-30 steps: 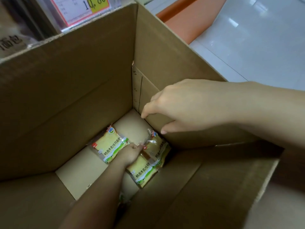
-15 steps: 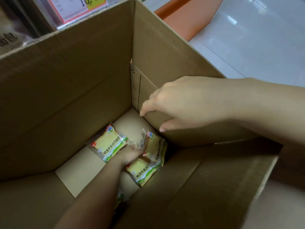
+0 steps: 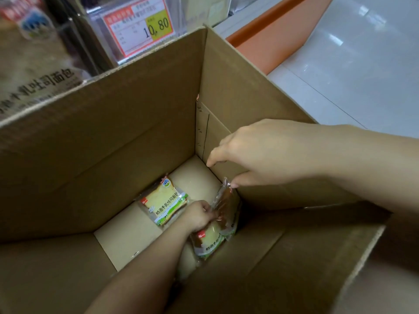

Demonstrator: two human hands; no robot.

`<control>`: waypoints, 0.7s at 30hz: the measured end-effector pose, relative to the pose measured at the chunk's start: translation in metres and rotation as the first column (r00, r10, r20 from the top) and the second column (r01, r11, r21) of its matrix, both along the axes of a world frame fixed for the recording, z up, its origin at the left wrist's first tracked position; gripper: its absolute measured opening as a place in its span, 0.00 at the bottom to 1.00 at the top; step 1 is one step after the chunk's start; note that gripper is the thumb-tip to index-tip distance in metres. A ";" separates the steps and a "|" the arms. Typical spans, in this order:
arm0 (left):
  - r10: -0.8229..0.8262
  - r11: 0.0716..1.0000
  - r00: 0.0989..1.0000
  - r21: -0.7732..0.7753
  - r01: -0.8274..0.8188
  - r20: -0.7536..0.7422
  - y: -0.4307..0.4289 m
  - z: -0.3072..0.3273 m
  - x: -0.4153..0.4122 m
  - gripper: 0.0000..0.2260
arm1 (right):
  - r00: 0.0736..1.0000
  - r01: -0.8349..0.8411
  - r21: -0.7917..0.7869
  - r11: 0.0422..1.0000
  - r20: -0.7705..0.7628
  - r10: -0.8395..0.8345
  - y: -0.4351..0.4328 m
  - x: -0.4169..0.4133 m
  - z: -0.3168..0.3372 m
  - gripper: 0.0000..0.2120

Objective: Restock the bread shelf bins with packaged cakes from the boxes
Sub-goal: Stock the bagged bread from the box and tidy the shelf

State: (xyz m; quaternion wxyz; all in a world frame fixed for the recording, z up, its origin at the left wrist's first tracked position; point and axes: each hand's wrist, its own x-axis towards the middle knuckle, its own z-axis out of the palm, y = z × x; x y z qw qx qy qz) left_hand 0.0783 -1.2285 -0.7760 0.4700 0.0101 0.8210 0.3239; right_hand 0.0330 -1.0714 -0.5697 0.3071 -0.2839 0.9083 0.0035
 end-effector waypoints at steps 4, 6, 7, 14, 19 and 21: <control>0.043 0.998 0.999 -0.045 -0.043 0.002 -0.010 0.004 0.005 0.09 | 0.998 -0.004 -0.012 1.000 -0.057 0.003 -0.004 -0.006 0.002 0.24; 0.069 0.995 0.998 -0.074 -0.070 -0.011 -0.017 0.010 0.006 0.11 | 0.998 -0.005 -0.042 0.999 -0.067 0.002 -0.007 -0.007 0.007 0.24; 0.066 0.994 0.997 -0.083 -0.068 -0.027 -0.021 0.017 0.005 0.11 | 0.997 -0.023 -0.043 0.999 -0.068 0.020 -0.008 -0.007 0.011 0.24; -0.083 0.978 0.961 -0.209 0.027 -0.265 -0.051 0.122 -0.022 0.06 | 0.997 -0.035 -0.074 0.997 -0.073 0.029 -0.012 0.003 0.035 0.27; -0.137 0.981 0.901 -0.180 0.067 -0.411 -0.068 0.208 -0.028 0.08 | 0.993 0.076 -0.205 0.976 -0.074 -0.093 -0.013 0.011 0.045 0.44; -0.112 0.990 0.882 -0.131 0.058 -0.457 -0.076 0.239 -0.021 0.07 | 0.985 0.148 -0.312 0.938 -0.043 -0.170 -0.016 0.017 0.055 0.50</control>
